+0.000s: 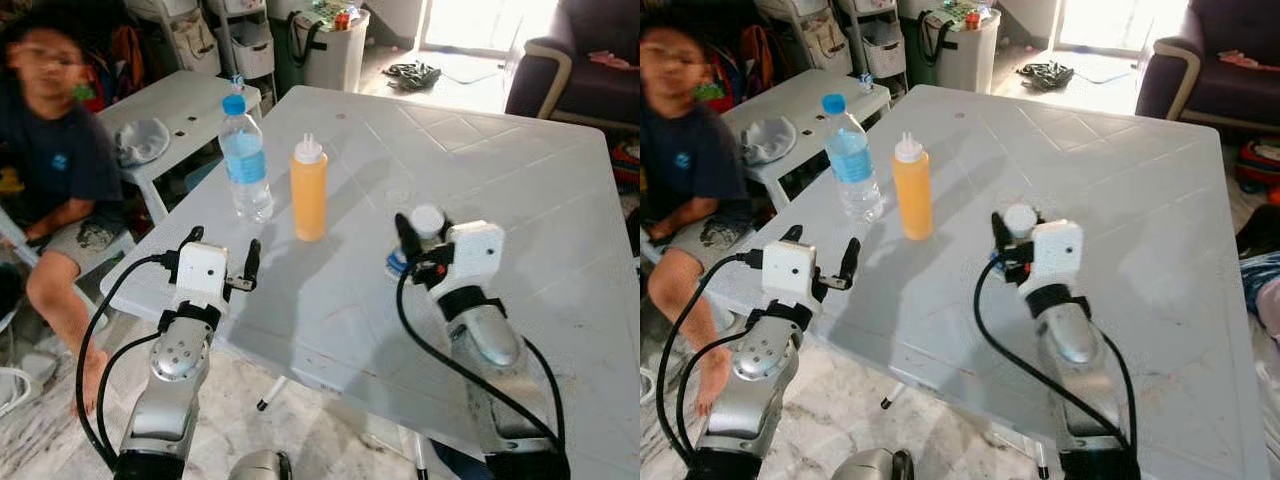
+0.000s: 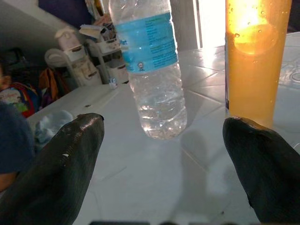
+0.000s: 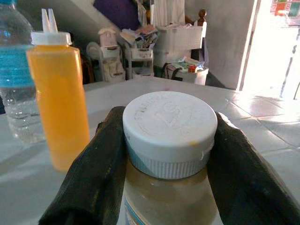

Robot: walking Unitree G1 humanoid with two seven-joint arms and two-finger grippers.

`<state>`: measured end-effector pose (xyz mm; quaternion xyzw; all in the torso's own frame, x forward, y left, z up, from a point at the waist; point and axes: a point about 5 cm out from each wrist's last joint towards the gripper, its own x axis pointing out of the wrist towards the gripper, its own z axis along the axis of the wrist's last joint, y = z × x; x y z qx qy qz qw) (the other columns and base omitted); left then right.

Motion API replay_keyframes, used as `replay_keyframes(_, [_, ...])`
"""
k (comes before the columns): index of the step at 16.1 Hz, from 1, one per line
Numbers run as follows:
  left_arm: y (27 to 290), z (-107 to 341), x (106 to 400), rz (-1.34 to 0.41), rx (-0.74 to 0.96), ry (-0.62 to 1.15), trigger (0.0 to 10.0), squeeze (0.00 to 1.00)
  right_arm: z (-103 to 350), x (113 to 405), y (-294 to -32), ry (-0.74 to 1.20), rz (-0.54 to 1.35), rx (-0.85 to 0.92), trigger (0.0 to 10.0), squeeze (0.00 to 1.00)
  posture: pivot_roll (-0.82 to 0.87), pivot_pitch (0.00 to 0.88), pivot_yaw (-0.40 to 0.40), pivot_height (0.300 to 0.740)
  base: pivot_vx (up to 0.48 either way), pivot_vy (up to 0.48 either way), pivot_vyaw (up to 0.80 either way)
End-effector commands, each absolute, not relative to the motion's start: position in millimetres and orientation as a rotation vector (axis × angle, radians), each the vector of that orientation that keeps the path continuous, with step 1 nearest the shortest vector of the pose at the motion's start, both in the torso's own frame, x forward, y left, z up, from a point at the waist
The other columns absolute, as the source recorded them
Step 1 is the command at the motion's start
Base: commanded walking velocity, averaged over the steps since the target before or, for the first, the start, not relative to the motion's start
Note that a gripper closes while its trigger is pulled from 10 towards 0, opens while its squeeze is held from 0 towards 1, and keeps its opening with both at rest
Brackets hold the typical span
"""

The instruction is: Restocking fridge

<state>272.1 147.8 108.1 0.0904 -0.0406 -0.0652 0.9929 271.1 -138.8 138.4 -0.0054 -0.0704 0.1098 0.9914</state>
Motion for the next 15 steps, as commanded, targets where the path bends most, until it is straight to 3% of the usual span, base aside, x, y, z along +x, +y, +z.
replay_keyframes(1, [148, 111, 275, -0.123, 0.193, -0.089, 10.0, 0.00, 154, 272, -134, -0.199, 0.224, -0.014, 10.0, 0.00, 0.00, 0.000, 0.048, 0.740, 0.000, 0.000, 0.00])
replay_keyframes(13, [157, 116, 278, -0.109, 0.196, -0.079, 10.0, 0.00, 147, 281, -135, -0.173, 0.166, 0.034, 10.0, 0.00, 0.05, 0.000, 0.057, 0.740, -0.290, 0.000, 0.00])
replay_keyframes(15, [157, 116, 279, -0.102, 0.191, -0.080, 10.0, 0.00, 143, 283, -138, -0.164, 0.155, 0.025, 10.0, 0.00, 0.06, 0.000, 0.054, 0.740, -0.298, 0.000, 0.67])
